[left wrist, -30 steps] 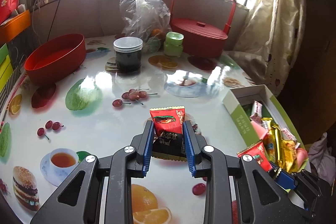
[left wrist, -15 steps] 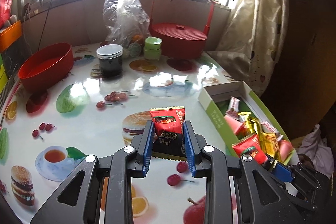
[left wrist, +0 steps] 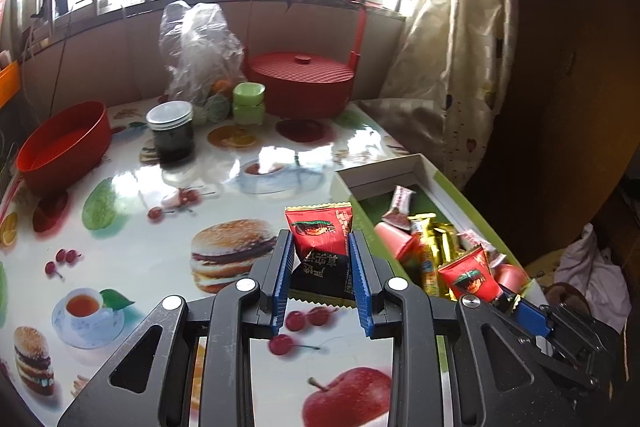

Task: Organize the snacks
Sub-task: 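Carry both red-and-black chocolate packets over the green box with both grippers, then lower both chocolate packets into the box and open both grippers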

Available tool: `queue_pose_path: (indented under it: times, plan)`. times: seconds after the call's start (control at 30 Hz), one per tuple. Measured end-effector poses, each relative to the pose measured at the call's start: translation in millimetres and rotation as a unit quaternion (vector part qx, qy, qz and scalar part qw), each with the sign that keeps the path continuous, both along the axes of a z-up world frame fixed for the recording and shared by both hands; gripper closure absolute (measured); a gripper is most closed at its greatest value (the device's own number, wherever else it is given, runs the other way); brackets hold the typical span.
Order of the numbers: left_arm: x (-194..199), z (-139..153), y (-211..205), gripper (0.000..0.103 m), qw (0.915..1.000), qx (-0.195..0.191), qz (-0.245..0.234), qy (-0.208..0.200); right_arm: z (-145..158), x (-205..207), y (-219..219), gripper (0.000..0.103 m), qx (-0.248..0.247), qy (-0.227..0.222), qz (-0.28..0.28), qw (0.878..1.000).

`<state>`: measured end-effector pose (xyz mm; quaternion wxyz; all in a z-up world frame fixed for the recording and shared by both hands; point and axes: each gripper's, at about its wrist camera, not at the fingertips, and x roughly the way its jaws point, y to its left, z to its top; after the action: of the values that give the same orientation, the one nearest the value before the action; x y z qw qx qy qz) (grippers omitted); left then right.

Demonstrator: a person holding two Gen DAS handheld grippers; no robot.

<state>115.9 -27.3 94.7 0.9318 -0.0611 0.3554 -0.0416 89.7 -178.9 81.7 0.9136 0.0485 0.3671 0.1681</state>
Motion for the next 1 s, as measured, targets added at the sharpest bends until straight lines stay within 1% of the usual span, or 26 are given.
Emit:
queue_pose_path:
  times: [0.37,0.53,0.8,1.0]
  plan:
    - [13.9,-0.8,-39.1,0.074,0.9989,-0.004,-0.047,0.004,-0.1,2.0,-40.0,0.080,0.003,-0.001,-0.050,0.999]
    - [20.9,-5.0,-50.7,0.074,0.9982,-0.007,-0.059,0.011,-3.4,6.7,-55.9,0.080,0.001,0.004,-0.070,0.998]
    - [32.5,-17.2,-66.5,0.074,0.9967,-0.009,-0.076,0.027,-6.0,20.8,-66.2,0.080,-0.006,0.005,-0.080,0.997]
    - [39.0,-26.6,-76.4,0.074,0.9952,-0.007,-0.092,0.034,-9.0,39.7,-68.2,0.080,-0.012,0.007,-0.081,0.997]
